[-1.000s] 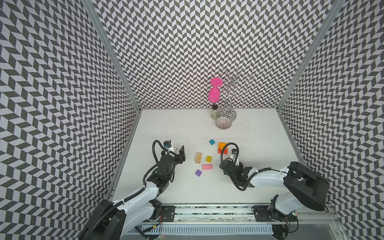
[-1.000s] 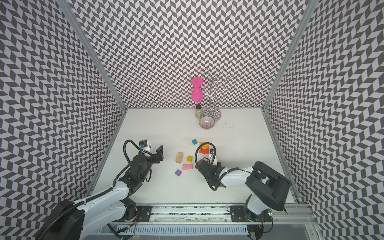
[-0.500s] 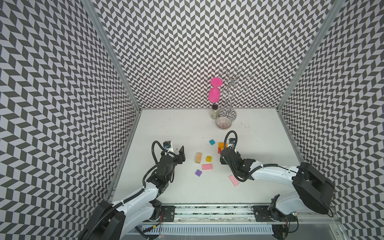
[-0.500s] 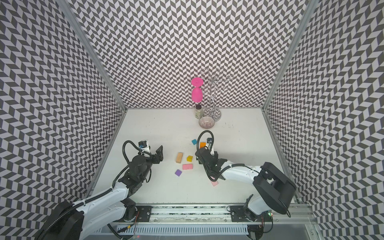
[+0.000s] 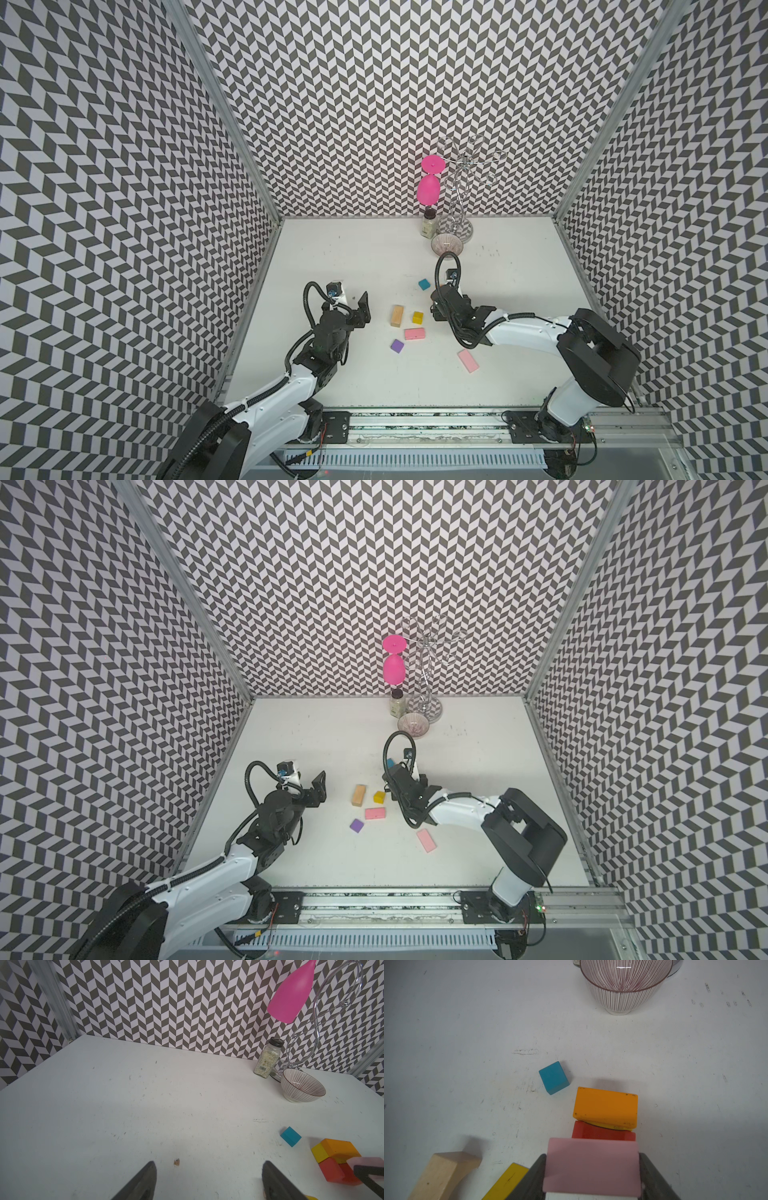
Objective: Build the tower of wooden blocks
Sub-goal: 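Lift the pink bar and carry it over the block stack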
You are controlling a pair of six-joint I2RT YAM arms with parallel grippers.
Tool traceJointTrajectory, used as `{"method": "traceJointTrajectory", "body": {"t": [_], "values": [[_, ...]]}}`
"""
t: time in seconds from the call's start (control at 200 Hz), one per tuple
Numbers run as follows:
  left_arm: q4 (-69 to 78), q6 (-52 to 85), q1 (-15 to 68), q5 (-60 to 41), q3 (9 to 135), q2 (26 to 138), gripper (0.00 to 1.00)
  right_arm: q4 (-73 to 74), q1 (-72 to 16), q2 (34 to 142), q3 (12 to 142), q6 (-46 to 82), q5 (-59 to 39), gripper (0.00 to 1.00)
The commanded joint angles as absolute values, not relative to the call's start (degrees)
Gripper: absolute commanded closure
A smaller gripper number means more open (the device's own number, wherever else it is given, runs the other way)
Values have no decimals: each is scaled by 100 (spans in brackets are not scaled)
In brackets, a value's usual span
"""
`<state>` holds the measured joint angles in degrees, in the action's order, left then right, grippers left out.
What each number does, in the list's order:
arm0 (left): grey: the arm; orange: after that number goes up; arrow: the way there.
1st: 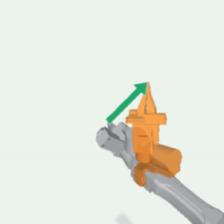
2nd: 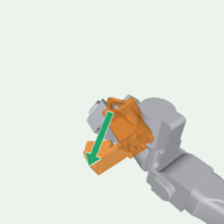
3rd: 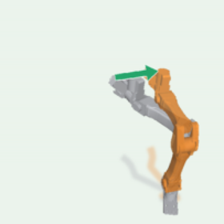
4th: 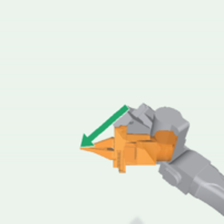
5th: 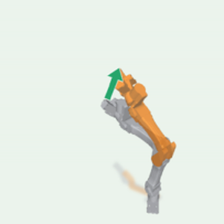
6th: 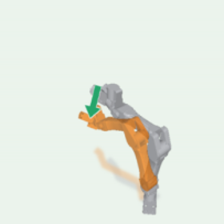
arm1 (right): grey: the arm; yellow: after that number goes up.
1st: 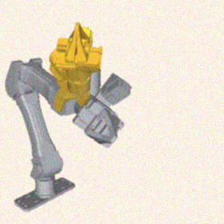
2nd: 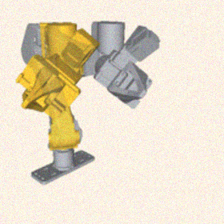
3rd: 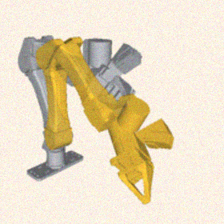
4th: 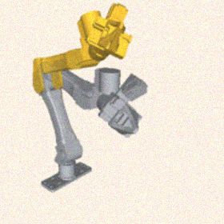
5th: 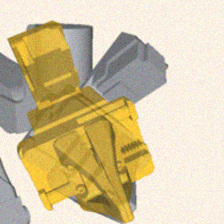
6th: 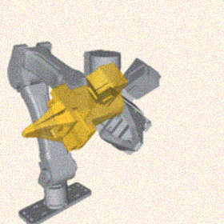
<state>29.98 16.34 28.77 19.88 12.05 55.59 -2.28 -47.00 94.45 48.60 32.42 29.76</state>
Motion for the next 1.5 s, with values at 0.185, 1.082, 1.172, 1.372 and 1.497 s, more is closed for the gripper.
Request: {"method": "traceJointTrajectory", "body": {"t": [0.185, 1.082, 1.172, 1.372, 1.497], "values": [[3160, 1679, 2870, 2021, 1151, 5502, 20, -253, -4648, 9624, 5010, 3182, 3127, 51], [3151, 1677, 2869, 2004, 1151, 5504, 20, -18, -4441, 9924, 5062, 3121, 2853, 45], [3153, 1677, 2873, 2004, 1160, 5511, 20, 0, -4437, 9925, 5062, 3123, 2838, 44], [3155, 1677, 2870, 2004, 1152, 5502, 20, -2, -4399, 9958, 5089, 3153, 2806, 44], [3154, 1670, 2874, 2004, 1151, 5502, 20, 13, -4395, 9932, 5076, 3175, 2769, 41]]}}
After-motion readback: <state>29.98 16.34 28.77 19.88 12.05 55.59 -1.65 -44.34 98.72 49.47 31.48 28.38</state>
